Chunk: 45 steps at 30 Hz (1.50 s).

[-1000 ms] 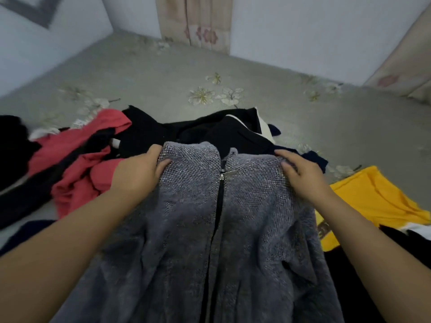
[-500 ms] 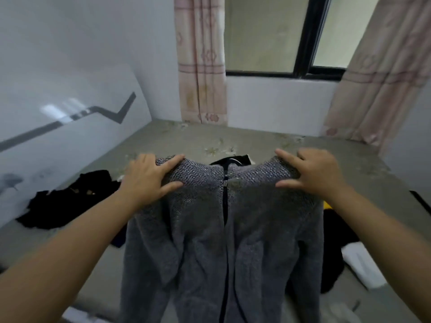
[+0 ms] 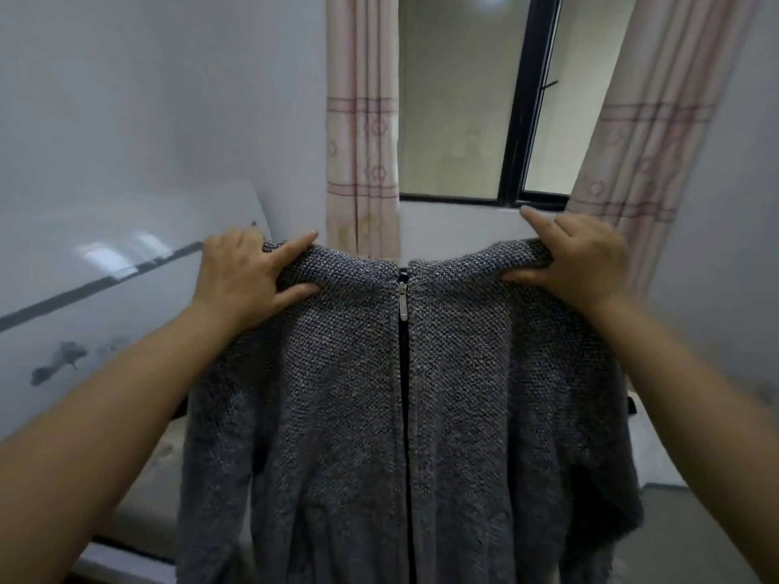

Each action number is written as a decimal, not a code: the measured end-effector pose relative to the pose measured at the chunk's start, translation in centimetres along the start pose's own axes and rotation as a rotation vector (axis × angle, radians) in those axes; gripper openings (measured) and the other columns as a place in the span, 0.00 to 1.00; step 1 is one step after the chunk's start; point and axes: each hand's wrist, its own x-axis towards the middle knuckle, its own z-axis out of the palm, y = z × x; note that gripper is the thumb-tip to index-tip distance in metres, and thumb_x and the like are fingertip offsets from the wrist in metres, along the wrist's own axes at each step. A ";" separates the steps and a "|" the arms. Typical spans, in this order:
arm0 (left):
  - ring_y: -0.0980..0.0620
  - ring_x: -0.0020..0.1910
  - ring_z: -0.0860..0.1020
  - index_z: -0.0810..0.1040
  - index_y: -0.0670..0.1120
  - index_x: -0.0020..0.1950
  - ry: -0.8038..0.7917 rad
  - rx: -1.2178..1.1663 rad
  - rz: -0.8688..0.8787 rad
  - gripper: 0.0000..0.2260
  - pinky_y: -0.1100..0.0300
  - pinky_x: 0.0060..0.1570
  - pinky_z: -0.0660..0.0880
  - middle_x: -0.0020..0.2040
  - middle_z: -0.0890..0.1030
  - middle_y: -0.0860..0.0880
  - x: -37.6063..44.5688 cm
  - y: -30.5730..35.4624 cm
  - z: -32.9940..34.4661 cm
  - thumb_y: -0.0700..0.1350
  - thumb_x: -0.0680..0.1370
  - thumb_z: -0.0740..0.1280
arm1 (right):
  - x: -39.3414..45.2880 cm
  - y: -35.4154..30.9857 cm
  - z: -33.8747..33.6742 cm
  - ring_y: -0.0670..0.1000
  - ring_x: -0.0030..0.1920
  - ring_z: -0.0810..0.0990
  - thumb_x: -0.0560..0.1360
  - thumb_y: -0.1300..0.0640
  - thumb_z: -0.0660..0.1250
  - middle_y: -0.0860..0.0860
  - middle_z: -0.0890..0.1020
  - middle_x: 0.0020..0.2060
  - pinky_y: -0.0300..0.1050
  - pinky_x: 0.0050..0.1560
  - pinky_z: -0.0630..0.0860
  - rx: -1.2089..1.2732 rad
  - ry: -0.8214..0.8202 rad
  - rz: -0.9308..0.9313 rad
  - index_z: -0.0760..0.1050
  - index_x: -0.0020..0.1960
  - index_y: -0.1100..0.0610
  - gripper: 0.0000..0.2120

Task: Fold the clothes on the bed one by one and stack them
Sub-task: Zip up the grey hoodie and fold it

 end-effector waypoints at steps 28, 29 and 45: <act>0.34 0.58 0.72 0.63 0.54 0.72 -1.168 -0.446 -0.450 0.41 0.42 0.54 0.69 0.61 0.71 0.32 -19.8 3.8 55.2 0.74 0.67 0.39 | -21.0 -18.3 55.8 0.61 0.60 0.69 0.63 0.23 0.43 0.61 0.72 0.58 0.51 0.53 0.71 0.322 -1.337 0.406 0.53 0.75 0.53 0.49; 0.34 0.64 0.68 0.55 0.56 0.74 -1.178 -0.526 -0.587 0.41 0.43 0.59 0.66 0.67 0.65 0.33 -19.3 4.2 56.1 0.75 0.66 0.42 | -20.5 -18.8 56.6 0.61 0.63 0.66 0.63 0.24 0.46 0.61 0.69 0.62 0.51 0.58 0.68 0.422 -1.358 0.561 0.48 0.75 0.53 0.50; 0.35 0.41 0.77 0.65 0.33 0.68 -0.383 -0.565 -0.614 0.37 0.48 0.33 0.76 0.53 0.74 0.28 -5.5 -1.1 64.2 0.52 0.67 0.72 | -6.5 -14.9 65.1 0.60 0.36 0.81 0.68 0.53 0.68 0.60 0.82 0.41 0.43 0.29 0.73 0.364 -0.383 0.601 0.75 0.62 0.58 0.24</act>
